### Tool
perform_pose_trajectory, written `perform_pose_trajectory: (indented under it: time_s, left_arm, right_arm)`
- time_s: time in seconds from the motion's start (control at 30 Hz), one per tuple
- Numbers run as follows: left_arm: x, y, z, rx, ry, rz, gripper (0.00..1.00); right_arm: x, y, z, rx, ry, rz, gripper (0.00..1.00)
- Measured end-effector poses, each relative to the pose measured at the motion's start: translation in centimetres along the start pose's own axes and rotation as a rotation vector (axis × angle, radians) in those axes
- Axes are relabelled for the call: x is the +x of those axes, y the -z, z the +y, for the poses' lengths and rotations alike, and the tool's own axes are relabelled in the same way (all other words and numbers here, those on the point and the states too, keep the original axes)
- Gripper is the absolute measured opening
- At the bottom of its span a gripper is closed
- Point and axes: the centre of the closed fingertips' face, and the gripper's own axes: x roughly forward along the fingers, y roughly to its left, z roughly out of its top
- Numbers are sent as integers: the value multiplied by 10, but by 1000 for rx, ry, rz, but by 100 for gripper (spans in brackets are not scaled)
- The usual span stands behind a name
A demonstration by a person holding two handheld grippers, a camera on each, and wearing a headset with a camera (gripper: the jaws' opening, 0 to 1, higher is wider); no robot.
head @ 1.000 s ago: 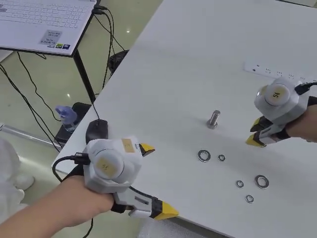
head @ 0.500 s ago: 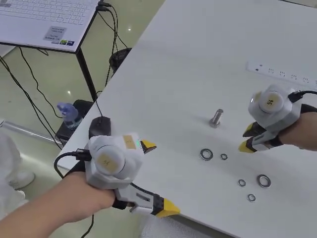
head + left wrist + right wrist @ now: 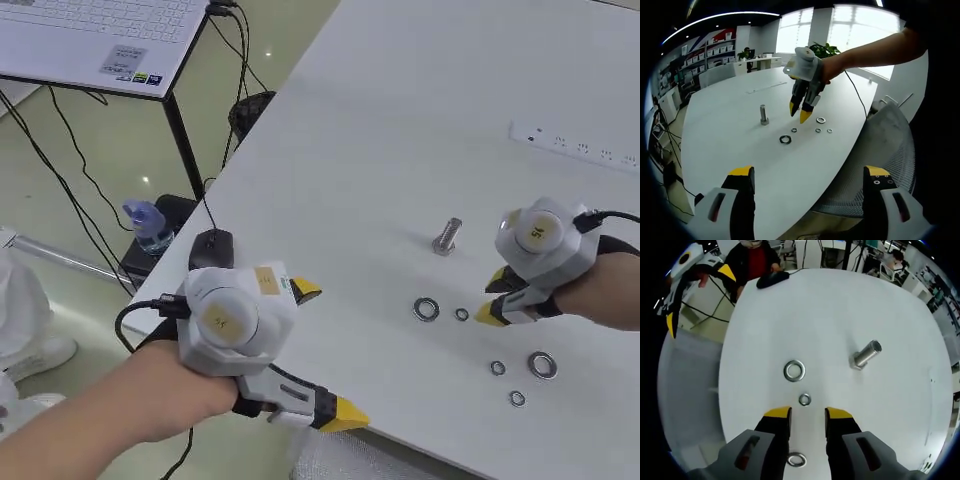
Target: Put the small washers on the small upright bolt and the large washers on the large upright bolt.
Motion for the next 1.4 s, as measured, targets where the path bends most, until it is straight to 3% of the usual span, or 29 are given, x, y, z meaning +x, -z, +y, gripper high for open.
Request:
perform_pose_trajectory:
  time_s: [0.13, 0.6, 1.2, 1.4]
  left_arm:
    - [-1, 0, 0, -4, 1, -2, 89]
    - [-4, 3, -1, -10, 4, 2, 88]
    - [-4, 6, -4, -4, 8, 11, 85]
    - [-6, 5, -4, -19, 5, -3, 85]
  right_arm:
    - [9, 0, 0, 23, 9, -12, 28]
    - [32, 0, 2, 5, 7, 23, 28]
    - [33, 1, 3, -13, 24, 37, 24]
    - [34, 2, 2, 2, 24, 46, 20]
